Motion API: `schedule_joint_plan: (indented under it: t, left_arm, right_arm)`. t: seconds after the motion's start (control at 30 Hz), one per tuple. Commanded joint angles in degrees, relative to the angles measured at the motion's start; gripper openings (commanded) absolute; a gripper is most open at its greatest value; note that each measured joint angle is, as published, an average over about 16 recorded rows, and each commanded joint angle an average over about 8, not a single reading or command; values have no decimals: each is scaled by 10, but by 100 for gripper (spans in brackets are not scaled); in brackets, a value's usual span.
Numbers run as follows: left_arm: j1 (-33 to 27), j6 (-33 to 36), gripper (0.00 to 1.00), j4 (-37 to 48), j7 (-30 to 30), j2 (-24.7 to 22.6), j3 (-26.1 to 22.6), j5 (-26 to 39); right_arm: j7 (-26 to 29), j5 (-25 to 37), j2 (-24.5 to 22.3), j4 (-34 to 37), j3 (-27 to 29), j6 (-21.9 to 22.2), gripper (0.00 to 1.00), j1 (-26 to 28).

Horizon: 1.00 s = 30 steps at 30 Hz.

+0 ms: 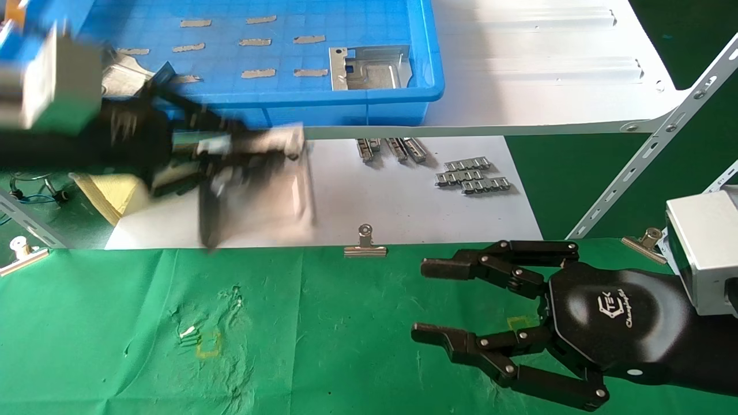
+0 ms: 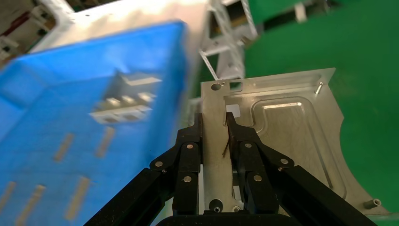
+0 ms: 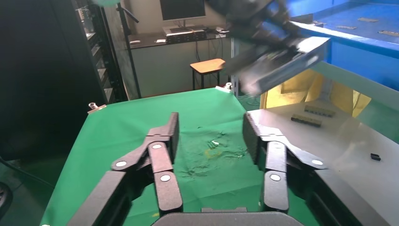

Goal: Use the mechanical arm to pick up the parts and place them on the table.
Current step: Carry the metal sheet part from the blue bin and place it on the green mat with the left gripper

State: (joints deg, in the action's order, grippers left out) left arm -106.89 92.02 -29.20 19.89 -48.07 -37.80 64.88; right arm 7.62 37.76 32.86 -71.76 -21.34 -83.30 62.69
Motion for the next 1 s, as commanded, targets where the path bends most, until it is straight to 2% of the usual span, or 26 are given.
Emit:
schedule_joint_plan:
  t: [0.03, 0.23, 0.4, 0.63, 0.67, 0.7, 0.9, 0.93, 1.0]
  left_arm:
    - [31, -1, 0, -53, 17, 31, -21, -31]
    - [71, -9, 0, -64, 92, 67, -92, -32]
    - [81, -12, 0, -33, 141, 59, -138, -4]
    - [93, -15, 0, 7, 172, 47, -179, 3]
    - [95, -16, 6, 16, 176, 45, -181, 1]
    - [97, -17, 16, 26, 180, 42, -183, -1]
    - [104, -23, 91, 87, 214, 22, -193, -2]
    - [104, -24, 98, 97, 220, 18, -195, 0]
    - [101, -25, 100, 117, 232, 11, -197, 2]
  right_arm:
    - [0, 0, 0, 0, 0, 0, 100, 0]
    - [0, 0, 0, 0, 0, 0, 100, 0]
    - [0, 0, 0, 0, 0, 0, 100, 0]
    - [0, 0, 0, 0, 0, 0, 100, 0]
    - [0, 0, 0, 0, 0, 0, 100, 0]
    - [0, 0, 0, 0, 0, 0, 100, 0]
    - [0, 0, 0, 0, 0, 0, 100, 0]
    - [0, 0, 0, 0, 0, 0, 100, 0]
    - [0, 0, 0, 0, 0, 0, 100, 0]
